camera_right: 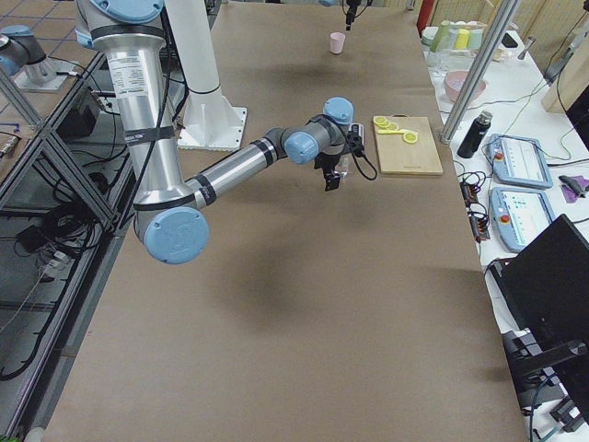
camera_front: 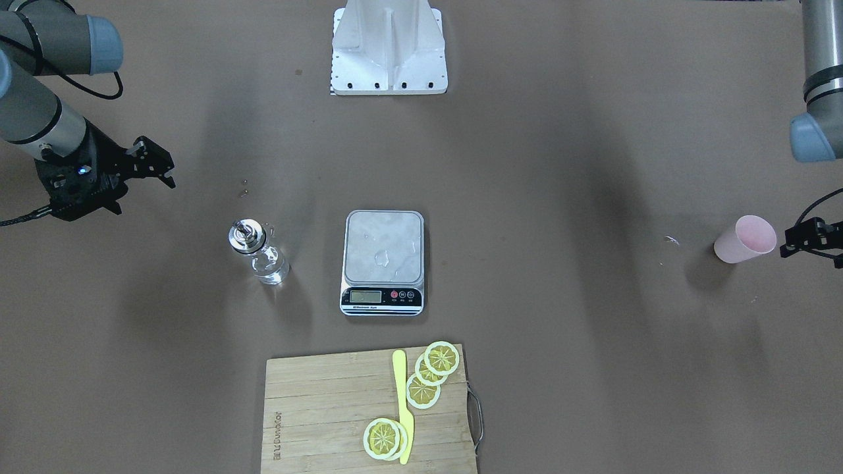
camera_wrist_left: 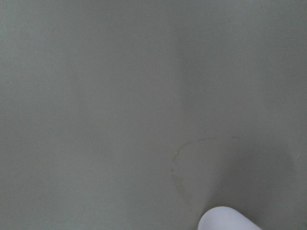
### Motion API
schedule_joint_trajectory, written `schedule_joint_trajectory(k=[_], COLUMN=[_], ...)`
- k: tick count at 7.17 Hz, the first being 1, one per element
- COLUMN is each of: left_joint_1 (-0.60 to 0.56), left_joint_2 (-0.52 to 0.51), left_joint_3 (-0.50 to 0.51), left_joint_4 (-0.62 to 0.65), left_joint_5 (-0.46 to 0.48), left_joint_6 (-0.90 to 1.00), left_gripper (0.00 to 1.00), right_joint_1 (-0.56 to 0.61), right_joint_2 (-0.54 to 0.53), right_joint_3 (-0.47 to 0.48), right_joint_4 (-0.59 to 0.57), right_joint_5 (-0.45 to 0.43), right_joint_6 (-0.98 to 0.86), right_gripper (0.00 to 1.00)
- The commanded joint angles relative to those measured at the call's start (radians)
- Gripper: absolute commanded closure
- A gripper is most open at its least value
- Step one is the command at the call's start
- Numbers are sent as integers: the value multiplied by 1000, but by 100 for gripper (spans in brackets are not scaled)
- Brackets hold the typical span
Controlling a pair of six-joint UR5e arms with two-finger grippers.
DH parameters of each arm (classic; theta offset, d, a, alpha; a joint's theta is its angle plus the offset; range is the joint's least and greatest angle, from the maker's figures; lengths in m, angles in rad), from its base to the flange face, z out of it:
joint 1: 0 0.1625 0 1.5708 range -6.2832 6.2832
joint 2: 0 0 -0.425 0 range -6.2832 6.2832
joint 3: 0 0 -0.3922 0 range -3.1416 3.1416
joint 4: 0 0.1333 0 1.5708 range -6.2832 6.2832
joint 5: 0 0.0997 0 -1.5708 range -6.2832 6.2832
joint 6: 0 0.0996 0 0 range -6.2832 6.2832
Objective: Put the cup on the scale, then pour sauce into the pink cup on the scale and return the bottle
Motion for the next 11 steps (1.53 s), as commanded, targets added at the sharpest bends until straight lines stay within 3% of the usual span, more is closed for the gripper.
schedule_joint_trajectory(k=[1,6,11], left_joint_1=[31,36,73], left_joint_2=[2,75,83], left_joint_3=[2,-5,-5], left_joint_4=[-14,-116,-117], left_joint_5=[0,0,1], left_joint_6=[-5,-8,-6], left_gripper=[2,2,3], right_joint_1=[-10,-12,-15], right_joint_2=[11,17,34], right_joint_3=[-3,-4,-12], right_joint_4=[-1,-1,-1], right_joint_5=[-2,-4,-4], right_joint_6=[9,9,9], right_gripper=[0,0,0])
